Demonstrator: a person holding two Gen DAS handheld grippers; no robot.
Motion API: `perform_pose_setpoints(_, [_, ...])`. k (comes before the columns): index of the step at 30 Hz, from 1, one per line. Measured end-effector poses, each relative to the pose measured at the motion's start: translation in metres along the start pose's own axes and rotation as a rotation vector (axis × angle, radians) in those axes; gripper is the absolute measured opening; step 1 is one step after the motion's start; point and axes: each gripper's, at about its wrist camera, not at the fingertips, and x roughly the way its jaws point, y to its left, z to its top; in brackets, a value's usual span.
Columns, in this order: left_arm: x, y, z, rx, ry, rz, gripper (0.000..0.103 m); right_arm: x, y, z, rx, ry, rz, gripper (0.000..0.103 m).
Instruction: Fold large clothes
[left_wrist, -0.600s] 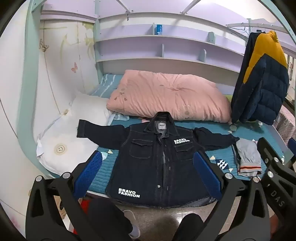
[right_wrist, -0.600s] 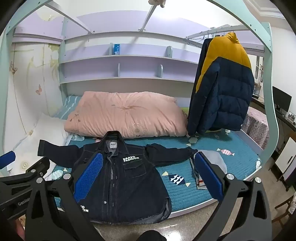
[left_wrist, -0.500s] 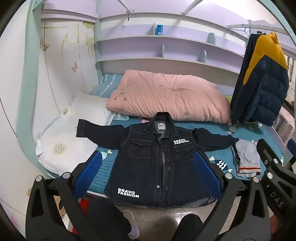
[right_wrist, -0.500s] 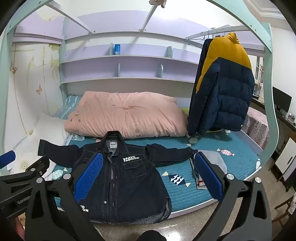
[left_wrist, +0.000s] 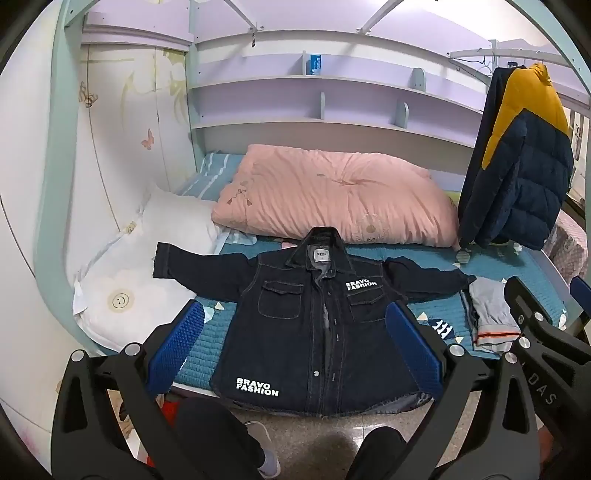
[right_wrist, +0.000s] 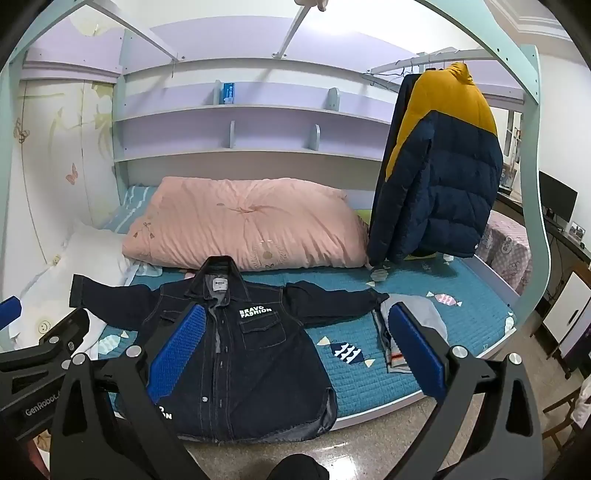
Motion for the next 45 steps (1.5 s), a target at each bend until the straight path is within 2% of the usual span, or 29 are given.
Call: perform_pose_setpoints(45, [-0.0039, -0.0027, -0.0007, 0.002, -0.002, -0.039, 0.098, -0.0048, -0.0063, 0.0020, -0.011, -0.006, -0.020, 0.096])
